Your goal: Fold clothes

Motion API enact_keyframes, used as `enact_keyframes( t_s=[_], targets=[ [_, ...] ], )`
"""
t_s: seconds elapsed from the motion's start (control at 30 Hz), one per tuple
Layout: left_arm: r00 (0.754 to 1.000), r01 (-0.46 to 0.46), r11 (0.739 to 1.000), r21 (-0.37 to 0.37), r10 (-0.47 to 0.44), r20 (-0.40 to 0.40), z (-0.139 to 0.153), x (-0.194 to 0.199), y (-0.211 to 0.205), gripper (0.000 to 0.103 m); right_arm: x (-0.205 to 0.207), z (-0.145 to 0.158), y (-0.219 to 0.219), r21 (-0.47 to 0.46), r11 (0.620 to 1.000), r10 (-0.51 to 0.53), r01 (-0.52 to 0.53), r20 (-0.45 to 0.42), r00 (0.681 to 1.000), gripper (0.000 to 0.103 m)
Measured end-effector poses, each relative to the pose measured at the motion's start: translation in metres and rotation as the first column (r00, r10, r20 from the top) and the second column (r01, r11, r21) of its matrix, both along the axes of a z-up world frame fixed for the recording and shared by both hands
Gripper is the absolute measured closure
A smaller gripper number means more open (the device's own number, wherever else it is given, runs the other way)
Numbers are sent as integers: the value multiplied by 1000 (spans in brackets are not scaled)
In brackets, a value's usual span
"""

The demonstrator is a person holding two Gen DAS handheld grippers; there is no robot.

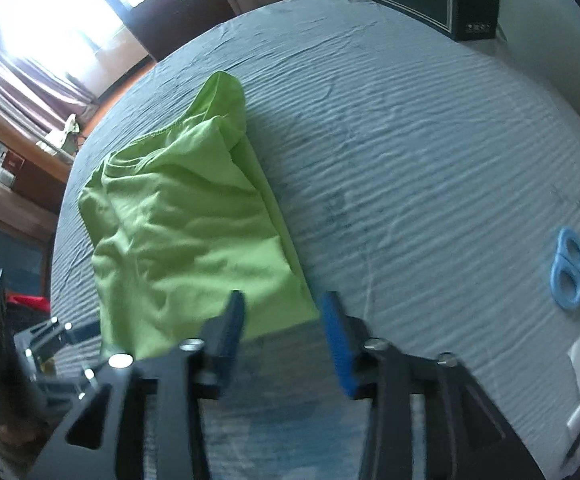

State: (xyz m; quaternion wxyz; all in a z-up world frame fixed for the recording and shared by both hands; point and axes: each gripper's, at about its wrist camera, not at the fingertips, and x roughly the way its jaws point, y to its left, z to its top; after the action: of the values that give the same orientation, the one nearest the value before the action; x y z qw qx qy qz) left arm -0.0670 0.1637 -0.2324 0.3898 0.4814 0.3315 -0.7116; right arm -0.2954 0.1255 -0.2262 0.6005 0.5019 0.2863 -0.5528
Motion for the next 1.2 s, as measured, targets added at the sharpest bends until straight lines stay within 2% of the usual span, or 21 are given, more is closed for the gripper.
enact_keyframes(
  t_s=[0.07, 0.1, 0.13, 0.2, 0.23, 0.27, 0.3, 0.33, 0.4, 0.43, 0.53, 0.6, 0.63, 0.7, 0.77, 0.83, 0.9, 1.0, 1.03, 1.13, 1.2],
  targets=[
    [1000, 8, 1000, -24, -8, 20, -1, -4, 4, 45, 5, -7, -5, -8, 1000, 11, -11, -4, 1000, 50],
    [999, 29, 999, -32, -29, 23, -3, -6, 6, 39, 9, -11, -8, -7, 1000, 19, -19, -8, 1000, 47],
    [998, 61, 997, -37, -60, 23, -4, -8, 8, 27, 13, -16, -11, 2, 1000, 30, -30, -18, 999, 46],
    [989, 139, 989, -59, -136, 55, -8, -14, 15, 19, 22, -26, -13, 32, 998, 52, -51, -51, 997, 46],
    [987, 154, 986, -65, -151, 56, -10, -14, 17, 20, 28, -25, -13, 33, 998, 63, -60, -73, 995, 49],
    [989, 145, 987, -67, -142, 51, -9, -11, 16, 21, 32, -24, -13, 36, 997, 71, -68, -97, 993, 66],
    [990, 131, 989, -70, -128, 51, -8, -8, 14, 38, 36, -22, -12, 41, 996, 77, -73, -123, 989, 85],
    [993, 118, 991, -58, -116, 34, -5, -3, 11, 67, 39, -20, -10, 44, 996, 84, -78, -141, 987, 91],
    [995, 99, 995, -8, -99, -17, 0, 9, 2, 87, 42, -11, -1, 31, 997, 81, -77, -131, 988, 93],
    [994, 102, 995, 6, -102, -31, 4, 15, 1, 88, 42, -4, 5, 23, 997, 74, -71, -118, 990, 93],
    [988, 153, 988, -4, -153, -32, 16, 29, 13, 89, 42, 13, 26, 17, 999, 43, -42, -71, 997, 93],
    [981, 192, 981, 34, -192, -17, 13, 34, 22, 88, 39, 13, 41, 81, 997, 16, -14, -25, 1000, 93],
    [977, 211, 976, 53, -211, -9, 11, 37, 26, 86, 37, 7, 48, 129, 992, 9, -7, -12, 1000, 90],
    [968, 249, 964, 91, -250, 4, 7, 42, 34, 83, 35, -4, 59, 218, 976, -3, 20, -75, 997, 87],
    [966, 256, 960, 114, -256, -15, 10, 50, 33, 83, 31, -7, 69, 260, 965, -14, 45, -119, 993, 87],
    [969, 245, 962, 118, -241, -46, 18, 60, 25, 83, 26, 6, 70, 214, 975, -37, 52, -77, 996, 87],
    [981, 182, 981, 74, -176, -75, 30, 71, 1, 81, 23, 19, 60, 152, 986, -56, 62, -43, 998, 87],
    [994, 63, 998, 2, -63, -90, 39, 81, -44, 59, 19, 38, 37, 47, 996, -79, 79, 2, 997, 85],
    [996, 18, 1000, -13, -19, -82, 38, 82, -66, 58, 18, 45, 29, 13, 996, -86, 86, 18, 996, 79],
    [994, -91, 996, -23, 90, -58, 25, 77, -124, 58, 21, 48, -3, -47, 994, -97, 99, 35, 995, 74],
    [994, -91, 996, -24, 89, -56, 17, 72, -140, 58, 23, 43, -25, -64, 993, -93, 96, 42, 995, 74]
  ],
)
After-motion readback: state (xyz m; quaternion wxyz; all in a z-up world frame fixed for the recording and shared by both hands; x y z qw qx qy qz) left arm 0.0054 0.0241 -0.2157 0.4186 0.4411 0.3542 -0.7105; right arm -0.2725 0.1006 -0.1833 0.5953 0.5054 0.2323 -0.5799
